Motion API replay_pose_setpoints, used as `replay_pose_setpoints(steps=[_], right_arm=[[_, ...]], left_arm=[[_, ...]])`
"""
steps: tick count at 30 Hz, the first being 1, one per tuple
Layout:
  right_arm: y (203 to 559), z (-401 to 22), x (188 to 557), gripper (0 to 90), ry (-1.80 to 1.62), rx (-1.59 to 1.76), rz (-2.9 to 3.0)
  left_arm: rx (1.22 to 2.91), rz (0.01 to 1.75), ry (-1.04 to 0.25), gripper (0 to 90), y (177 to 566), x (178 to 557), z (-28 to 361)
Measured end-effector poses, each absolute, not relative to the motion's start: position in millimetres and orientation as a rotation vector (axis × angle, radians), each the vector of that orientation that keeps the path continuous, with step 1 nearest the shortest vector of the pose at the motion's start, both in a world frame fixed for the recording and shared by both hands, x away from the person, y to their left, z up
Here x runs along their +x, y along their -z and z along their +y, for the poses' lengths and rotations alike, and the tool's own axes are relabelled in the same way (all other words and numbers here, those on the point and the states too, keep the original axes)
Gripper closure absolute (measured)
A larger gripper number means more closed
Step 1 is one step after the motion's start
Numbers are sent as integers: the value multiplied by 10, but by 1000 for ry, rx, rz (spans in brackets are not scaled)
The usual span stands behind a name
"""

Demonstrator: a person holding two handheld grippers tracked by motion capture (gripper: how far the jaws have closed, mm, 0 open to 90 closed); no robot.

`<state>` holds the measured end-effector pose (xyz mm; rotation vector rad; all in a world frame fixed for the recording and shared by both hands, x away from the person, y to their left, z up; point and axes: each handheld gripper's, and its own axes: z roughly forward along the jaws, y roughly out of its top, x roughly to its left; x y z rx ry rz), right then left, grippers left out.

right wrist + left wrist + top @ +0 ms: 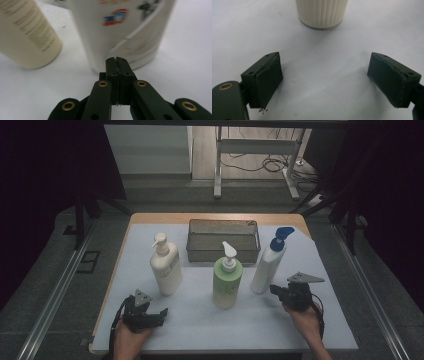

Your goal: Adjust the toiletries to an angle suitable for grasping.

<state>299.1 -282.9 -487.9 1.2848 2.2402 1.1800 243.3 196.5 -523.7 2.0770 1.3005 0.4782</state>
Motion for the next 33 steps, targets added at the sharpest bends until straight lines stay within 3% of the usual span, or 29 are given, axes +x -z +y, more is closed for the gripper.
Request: replay_pose_setpoints(steps=[22,33], right_arm=[[4917,-2122,3017,895,-1102,1188,2247],[4987,-2023,3048,898,-1018,1192,2197]], left_arm=[[2077,1300,-478,121,5237,2434,1965],[2077,1300,-478,121,5237,2434,1965]])
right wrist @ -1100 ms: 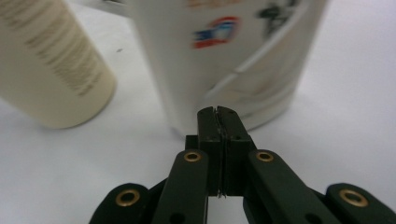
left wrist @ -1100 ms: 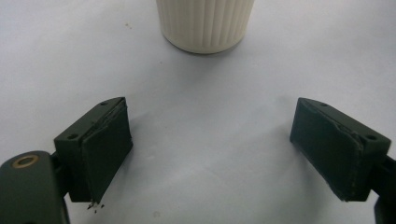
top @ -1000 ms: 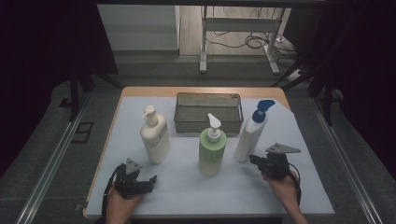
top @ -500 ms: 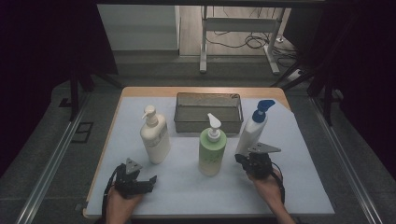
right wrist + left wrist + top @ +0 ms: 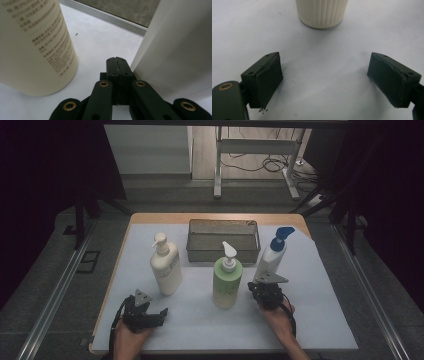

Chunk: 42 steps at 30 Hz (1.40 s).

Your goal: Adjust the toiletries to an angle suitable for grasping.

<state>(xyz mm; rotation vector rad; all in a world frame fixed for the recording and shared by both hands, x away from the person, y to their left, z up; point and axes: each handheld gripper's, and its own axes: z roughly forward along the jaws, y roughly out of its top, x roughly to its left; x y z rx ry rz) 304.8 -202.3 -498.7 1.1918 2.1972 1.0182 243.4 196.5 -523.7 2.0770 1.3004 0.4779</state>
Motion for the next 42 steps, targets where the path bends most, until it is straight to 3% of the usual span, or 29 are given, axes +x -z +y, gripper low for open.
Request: replay_pose_setpoints(steps=[25,42], right_arm=[[4989,-1965,3092,898,-968,1222,2164],[4983,-2269,3002,897,-961,1233,2169]], left_arm=[[2077,1301,-478,122,5237,2434,1965],[2077,1301,-478,122,5236,2434,1965]])
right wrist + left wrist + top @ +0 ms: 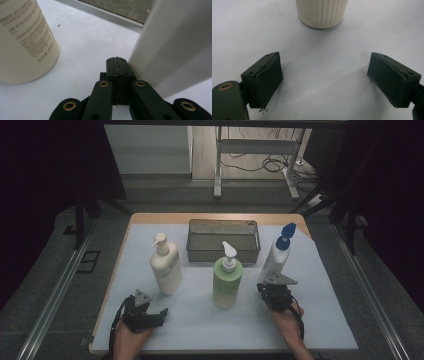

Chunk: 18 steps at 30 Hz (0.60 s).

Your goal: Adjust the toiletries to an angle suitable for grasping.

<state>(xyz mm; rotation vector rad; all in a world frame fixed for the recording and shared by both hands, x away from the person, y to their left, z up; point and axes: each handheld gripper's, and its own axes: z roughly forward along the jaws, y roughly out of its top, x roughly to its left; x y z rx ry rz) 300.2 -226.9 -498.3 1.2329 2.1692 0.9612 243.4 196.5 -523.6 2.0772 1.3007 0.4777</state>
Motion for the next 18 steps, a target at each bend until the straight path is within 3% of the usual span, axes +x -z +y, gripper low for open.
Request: replay_pose_setpoints(steps=[18], right_arm=[[4991,-2585,2965,886,-944,1269,2151]], left_arm=[[2077,1300,-478,121,5236,2434,1965]])
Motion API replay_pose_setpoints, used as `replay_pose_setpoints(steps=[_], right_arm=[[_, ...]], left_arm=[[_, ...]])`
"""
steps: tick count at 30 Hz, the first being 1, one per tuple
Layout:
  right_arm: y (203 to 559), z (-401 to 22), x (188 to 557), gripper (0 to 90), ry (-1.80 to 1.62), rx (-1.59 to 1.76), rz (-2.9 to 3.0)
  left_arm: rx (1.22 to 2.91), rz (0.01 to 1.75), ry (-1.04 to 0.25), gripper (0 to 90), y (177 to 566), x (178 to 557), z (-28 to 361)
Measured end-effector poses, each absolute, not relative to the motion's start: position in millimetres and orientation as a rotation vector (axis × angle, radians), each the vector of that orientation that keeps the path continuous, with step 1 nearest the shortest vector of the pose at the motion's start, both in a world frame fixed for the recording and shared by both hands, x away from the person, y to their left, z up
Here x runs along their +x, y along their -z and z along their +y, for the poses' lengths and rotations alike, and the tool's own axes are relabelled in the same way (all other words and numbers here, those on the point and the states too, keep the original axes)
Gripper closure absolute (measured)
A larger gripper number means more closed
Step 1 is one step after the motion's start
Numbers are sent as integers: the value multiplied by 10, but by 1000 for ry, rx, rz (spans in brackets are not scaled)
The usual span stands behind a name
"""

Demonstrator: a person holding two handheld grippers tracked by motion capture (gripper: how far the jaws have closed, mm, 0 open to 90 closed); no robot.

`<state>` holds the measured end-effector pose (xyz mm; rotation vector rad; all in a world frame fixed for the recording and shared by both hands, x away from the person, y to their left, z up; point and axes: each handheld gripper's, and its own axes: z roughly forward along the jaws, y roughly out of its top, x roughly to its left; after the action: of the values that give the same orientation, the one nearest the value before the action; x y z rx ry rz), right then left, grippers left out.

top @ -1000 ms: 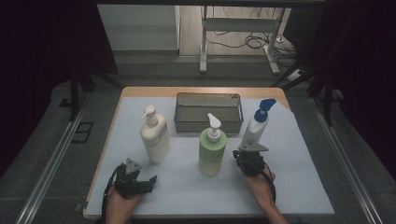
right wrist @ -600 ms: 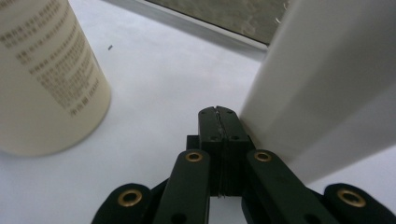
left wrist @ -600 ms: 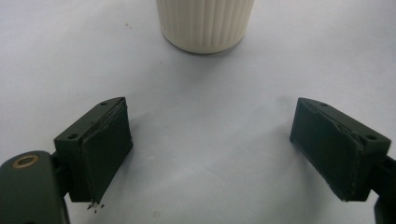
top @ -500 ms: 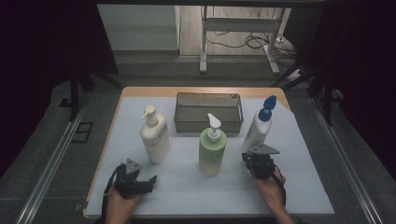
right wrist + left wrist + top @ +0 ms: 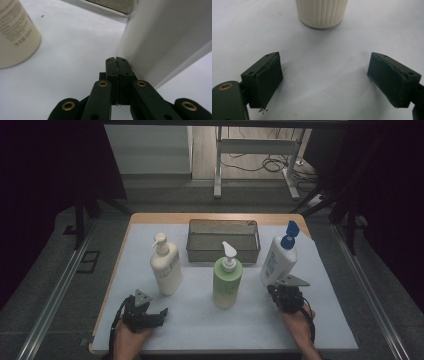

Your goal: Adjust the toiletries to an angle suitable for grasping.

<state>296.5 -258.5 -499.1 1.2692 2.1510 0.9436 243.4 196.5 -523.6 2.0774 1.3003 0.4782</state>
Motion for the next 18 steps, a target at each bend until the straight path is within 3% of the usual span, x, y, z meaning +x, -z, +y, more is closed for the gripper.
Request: replay_pose_setpoints(steps=[12,18], right_arm=[[4993,-2833,2972,872,-926,1311,2120],[5005,-2867,2972,797,-964,1312,2160]], left_arm=[[2077,1301,-478,121,5236,2434,1965],[2077,1301,-478,121,5237,2434,1965]])
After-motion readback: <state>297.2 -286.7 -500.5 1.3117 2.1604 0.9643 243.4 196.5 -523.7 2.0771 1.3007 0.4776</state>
